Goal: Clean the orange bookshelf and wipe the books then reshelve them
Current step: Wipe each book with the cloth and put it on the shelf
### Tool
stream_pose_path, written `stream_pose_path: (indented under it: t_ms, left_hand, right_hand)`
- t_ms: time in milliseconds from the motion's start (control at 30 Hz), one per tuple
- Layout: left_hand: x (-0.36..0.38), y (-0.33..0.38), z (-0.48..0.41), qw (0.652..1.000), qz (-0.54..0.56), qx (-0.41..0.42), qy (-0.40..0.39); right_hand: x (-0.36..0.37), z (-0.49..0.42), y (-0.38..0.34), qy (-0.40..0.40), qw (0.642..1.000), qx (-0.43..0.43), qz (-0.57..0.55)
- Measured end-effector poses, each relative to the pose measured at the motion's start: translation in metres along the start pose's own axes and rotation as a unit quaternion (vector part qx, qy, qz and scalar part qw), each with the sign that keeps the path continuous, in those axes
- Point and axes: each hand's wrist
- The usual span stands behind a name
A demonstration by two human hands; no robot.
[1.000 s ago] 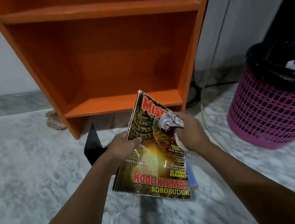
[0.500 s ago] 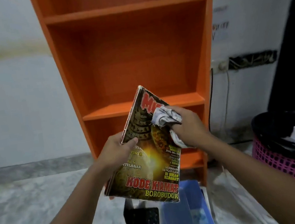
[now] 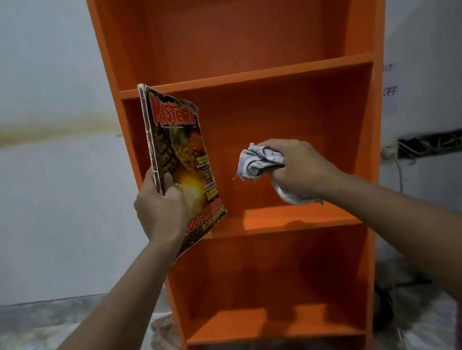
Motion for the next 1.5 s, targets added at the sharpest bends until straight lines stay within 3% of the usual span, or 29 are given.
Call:
stream_pose_path:
  t_ms: [200,500,800,1067,1200,1367,1500]
  left_hand:
    - [0.062,-0.042,-0.027,0.998,0.018,-0.016,0.056]
    - [0.114,-0.083,-0.082,0.994,0.012,-0.073,0.076]
    - [0.124,-0.092,-0.096,0.99,-0.011,-0.109,0.085]
    - [0.118,-0.088,-0.086,0.968,-0.062,-0.222,0.1]
    - [0.108,-0.087,-0.076,0.963,-0.075,-0.239,0.094]
    - [0.089,-0.087,-0.059,0.972,-0.103,-0.202,0.066]
    - [0.07,-0.097,-0.024,0.984,-0.168,-0.039,0.05]
  right_hand:
    - [0.011,-0.029,0.012,-0.03,0.999,0.014,0.014]
    - [0.032,-0.04,0.04,-0.036,0.999,-0.001,0.005]
    - [0.046,-0.037,0.055,-0.046,0.999,0.018,-0.014]
    - [0.052,-0.031,0.056,-0.036,0.998,0.033,-0.051]
    - [0.056,-0.025,0.057,-0.033,0.995,0.039,-0.08]
    - [0.057,-0.008,0.054,-0.038,0.996,0.041,-0.073]
    - [0.056,0.025,0.06,-0.046,0.997,0.031,-0.061]
Point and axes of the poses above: each hand's wrist, its own z-axis away from the middle knuckle, its own x-axis out of the palm, y = z × x, and after that the axes turned 9 degrees about -z, right-handed
